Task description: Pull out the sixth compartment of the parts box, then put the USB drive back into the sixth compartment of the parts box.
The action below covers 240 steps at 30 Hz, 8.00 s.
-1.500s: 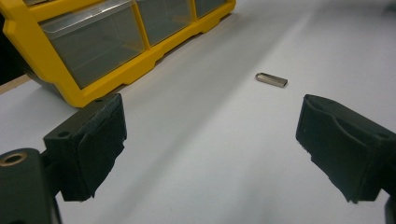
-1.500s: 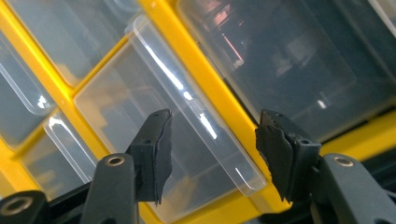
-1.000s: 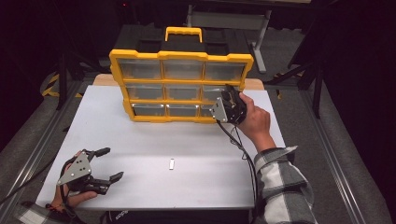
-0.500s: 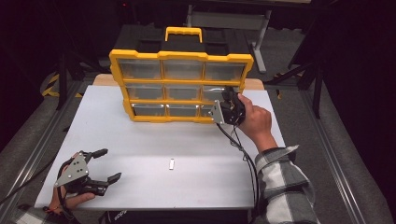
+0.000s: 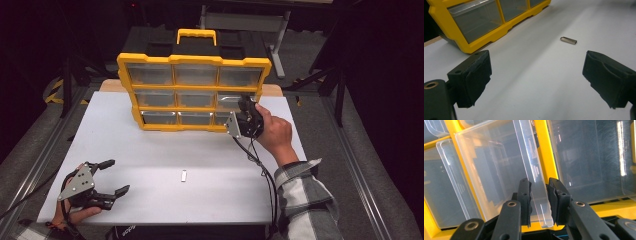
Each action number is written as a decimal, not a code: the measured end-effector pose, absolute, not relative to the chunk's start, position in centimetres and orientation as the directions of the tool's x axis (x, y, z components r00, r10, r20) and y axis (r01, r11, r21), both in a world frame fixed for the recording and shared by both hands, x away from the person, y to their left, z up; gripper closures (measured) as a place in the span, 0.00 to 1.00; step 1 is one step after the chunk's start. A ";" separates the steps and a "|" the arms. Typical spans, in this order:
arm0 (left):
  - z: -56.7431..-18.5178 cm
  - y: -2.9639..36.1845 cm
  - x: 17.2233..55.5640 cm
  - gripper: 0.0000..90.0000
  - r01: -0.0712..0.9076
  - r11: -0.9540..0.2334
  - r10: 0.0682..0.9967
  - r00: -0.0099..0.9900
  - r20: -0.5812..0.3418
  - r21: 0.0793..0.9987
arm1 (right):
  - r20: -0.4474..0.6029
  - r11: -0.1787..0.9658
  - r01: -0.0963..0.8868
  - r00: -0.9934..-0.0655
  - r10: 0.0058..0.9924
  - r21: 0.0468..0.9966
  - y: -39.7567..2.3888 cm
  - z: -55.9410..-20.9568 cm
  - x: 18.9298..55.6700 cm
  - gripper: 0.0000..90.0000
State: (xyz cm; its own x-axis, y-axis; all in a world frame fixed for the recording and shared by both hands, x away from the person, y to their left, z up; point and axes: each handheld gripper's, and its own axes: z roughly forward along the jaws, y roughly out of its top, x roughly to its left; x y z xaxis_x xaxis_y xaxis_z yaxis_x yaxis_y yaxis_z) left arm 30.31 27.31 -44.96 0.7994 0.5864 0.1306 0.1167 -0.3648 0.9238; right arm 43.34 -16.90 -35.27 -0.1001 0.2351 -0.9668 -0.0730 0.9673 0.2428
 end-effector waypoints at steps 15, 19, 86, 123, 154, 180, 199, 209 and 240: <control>-44.9 27.3 30.2 0.11 0.114 -0.361 0.586 0.800 0.130 0.926 | -0.963 0.962 -0.087 -0.099 0.249 0.258 -17.0 -35.4 42.3 0.81; -44.9 27.3 30.3 0.11 0.115 -0.362 0.586 0.800 0.130 0.925 | -0.962 0.960 -0.089 -0.096 0.256 0.264 -17.1 -35.5 42.0 0.80; -44.7 27.5 30.0 0.11 0.112 -0.361 0.595 0.792 0.136 0.926 | -0.929 0.919 -0.146 -0.119 0.351 0.366 -18.4 -35.8 37.7 0.72; -44.6 27.7 30.3 0.10 0.111 -0.363 0.604 0.784 0.143 0.925 | -0.638 0.619 -0.173 -0.323 0.699 0.766 -20.5 -35.0 35.9 0.46; -44.8 27.4 30.2 0.10 0.106 -0.377 0.599 0.786 0.155 0.920 | -0.422 0.426 -0.135 -0.567 0.707 0.895 -19.8 -37.0 33.8 0.30; -45.2 26.8 30.3 0.10 0.112 -0.387 0.582 0.800 0.149 0.915 | -0.337 0.456 -0.025 -0.709 0.619 0.890 -16.3 -41.1 34.0 0.15; -45.2 26.6 30.2 0.09 0.096 -0.401 0.568 0.807 0.164 0.911 | -0.211 0.553 0.096 -0.859 0.466 0.827 -12.5 -44.2 35.2 0.13; -45.2 26.8 30.0 0.09 0.094 -0.411 0.566 0.806 0.173 0.907 | -0.163 0.575 0.126 -0.891 0.424 0.808 -11.4 -44.9 36.0 0.13; -45.3 27.5 29.4 0.09 0.108 -0.401 0.577 0.801 0.159 0.910 | -0.101 0.633 0.146 -0.936 0.336 0.760 -8.5 -46.2 37.7 0.13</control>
State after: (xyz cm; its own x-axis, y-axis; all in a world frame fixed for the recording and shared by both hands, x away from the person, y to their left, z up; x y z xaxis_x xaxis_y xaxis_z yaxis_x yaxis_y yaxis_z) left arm 29.41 27.50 -45.26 0.8012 0.5768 0.1591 0.1077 -0.4005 0.9099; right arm 37.72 -8.45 -46.22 -0.9364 0.3362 -0.1006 0.1456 0.6329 0.7604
